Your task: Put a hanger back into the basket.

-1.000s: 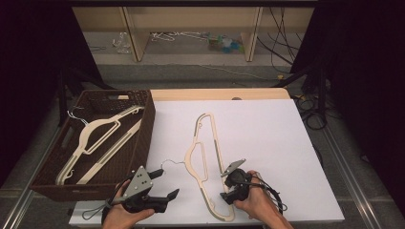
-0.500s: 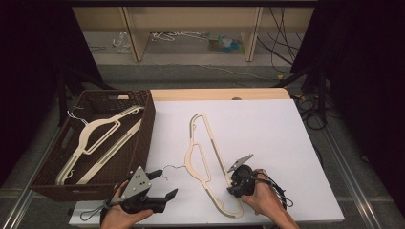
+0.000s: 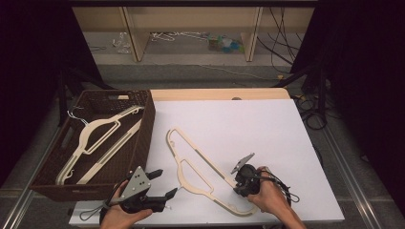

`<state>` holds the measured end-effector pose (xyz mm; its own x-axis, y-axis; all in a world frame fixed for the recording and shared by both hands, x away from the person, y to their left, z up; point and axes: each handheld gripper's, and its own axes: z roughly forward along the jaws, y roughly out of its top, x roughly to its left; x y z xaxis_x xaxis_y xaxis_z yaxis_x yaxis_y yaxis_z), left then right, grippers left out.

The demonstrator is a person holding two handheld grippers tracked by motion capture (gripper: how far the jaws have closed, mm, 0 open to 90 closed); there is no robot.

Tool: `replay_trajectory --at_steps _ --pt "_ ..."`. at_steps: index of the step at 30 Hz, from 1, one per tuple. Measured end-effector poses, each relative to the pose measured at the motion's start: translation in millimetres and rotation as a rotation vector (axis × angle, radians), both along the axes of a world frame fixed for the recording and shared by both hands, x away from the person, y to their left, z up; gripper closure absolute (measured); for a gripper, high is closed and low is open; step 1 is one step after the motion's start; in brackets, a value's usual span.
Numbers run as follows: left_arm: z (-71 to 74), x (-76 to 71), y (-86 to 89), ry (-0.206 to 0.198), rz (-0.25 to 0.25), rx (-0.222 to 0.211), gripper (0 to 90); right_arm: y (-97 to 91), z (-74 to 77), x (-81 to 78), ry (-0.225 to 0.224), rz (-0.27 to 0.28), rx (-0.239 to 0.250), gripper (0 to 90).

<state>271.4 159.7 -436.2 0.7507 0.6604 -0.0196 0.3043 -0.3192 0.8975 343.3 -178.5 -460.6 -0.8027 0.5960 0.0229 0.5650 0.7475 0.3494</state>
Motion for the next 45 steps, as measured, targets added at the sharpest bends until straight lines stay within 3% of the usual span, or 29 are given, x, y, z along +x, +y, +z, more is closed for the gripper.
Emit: replay_trajectory --at_steps 3,6,11,13,22,25,28,29,32,34,35,36,38,39,41,42,44,45 --pt "-0.6 0.0 -1.5 0.003 0.005 -0.004 25.6 -6.6 1.4 2.4 0.005 0.01 -0.012 79.4" --pt "-1.4 0.5 -2.3 0.003 -0.005 -0.004 25.6 -11.5 1.7 5.4 0.038 0.011 -0.002 79.2" --pt "-2.0 1.0 -4.0 0.003 -0.012 0.008 25.6 -10.8 1.1 5.5 0.036 0.008 -0.004 78.6" --pt "-2.1 0.3 -5.0 0.005 -0.01 0.016 25.6 -11.5 0.2 4.8 0.047 -0.012 0.013 74.4" --pt "-8.0 3.8 -8.4 0.017 -0.035 0.045 26.0 -7.1 0.6 2.2 0.015 -0.01 -0.027 79.4" --pt "-10.5 6.9 -10.1 0.01 -0.046 0.082 26.1 -3.7 4.9 3.0 -0.004 -0.001 -0.048 79.5" --pt "-15.6 11.3 -13.6 0.007 -0.051 0.113 26.6 -4.4 13.4 4.2 -0.016 0.01 -0.035 79.6" --pt "-19.1 16.3 -14.6 -0.006 -0.069 0.164 26.9 -5.2 16.2 4.5 -0.021 0.019 -0.038 79.5" --pt "-23.6 20.1 -17.4 -0.017 -0.068 0.178 27.8 -7.5 23.8 4.9 -0.034 0.027 -0.047 79.6" --pt "-28.0 26.0 -19.4 -0.027 -0.083 0.23 28.7 -9.5 28.2 5.0 -0.04 0.032 -0.052 79.6" --pt "-28.0 26.0 -19.4 -0.027 -0.083 0.23 28.8 -9.7 30.1 4.4 -0.045 0.032 -0.056 79.6" --pt "-31.9 29.3 -21.3 -0.019 -0.087 0.265 28.9 -10.1 33.2 4.1 -0.05 0.03 -0.062 79.6" --pt "-33.2 30.7 -21.7 -0.017 -0.091 0.274 30.0 -10.3 35.1 4.4 -0.054 0.04 -0.063 79.6" --pt "-36.1 35.4 -22.8 -0.028 -0.103 0.321 30.3 -10.9 38.7 4.6 -0.062 0.044 -0.066 79.6" --pt "-37.8 37.2 -24.1 -0.028 -0.111 0.333 30.3 -11.7 40.9 4.5 -0.058 0.042 -0.064 79.6" --pt "-40.9 40.2 -26.6 -0.037 -0.12 0.374 30.3 -12.4 41.6 4.8 -0.057 0.047 -0.065 79.6" --pt "-43.9 41.2 -28.8 -0.035 -0.122 0.357 30.1 -12.7 42.3 4.6 -0.057 0.044 -0.069 79.6" --pt "-46.1 43.5 -31.0 -0.044 -0.13 0.406 29.8 -13.1 43.0 4.6 -0.057 0.044 -0.073 79.6"
